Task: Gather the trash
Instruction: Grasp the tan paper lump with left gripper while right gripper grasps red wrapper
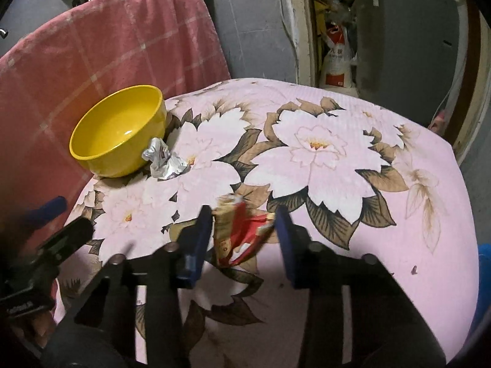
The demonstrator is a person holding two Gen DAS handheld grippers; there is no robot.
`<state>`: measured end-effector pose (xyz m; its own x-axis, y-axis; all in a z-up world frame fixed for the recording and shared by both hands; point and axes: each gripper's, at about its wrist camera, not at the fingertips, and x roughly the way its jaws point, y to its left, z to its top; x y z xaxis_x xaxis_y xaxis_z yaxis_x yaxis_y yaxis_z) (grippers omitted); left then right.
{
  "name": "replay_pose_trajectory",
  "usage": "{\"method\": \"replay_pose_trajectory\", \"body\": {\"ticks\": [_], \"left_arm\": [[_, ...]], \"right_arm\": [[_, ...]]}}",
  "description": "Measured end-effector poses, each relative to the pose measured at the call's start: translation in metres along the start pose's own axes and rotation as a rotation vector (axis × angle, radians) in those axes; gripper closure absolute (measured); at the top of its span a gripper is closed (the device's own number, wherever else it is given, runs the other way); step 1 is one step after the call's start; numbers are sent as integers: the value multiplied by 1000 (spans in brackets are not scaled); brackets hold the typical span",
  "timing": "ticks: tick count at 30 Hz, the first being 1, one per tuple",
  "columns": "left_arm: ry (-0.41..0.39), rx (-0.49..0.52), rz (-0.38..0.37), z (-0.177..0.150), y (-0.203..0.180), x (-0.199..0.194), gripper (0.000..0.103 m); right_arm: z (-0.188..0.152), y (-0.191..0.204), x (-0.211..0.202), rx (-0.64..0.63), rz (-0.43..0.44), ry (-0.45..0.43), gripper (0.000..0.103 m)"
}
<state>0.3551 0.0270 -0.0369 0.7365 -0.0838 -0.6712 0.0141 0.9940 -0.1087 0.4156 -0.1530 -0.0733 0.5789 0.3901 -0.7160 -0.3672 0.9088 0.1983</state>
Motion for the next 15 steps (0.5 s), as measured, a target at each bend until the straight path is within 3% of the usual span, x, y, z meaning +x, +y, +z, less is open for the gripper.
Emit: {"method": "replay_pose_trajectory", "body": {"ticks": [7, 15], "left_arm": [[95, 47, -95, 6, -22, 23, 47], [161, 136, -129, 9, -48, 46, 48]], "right_arm": [[-5, -9, -8, 0, -7, -10, 51], [-18, -32, -32, 48, -32, -38, 53]]}}
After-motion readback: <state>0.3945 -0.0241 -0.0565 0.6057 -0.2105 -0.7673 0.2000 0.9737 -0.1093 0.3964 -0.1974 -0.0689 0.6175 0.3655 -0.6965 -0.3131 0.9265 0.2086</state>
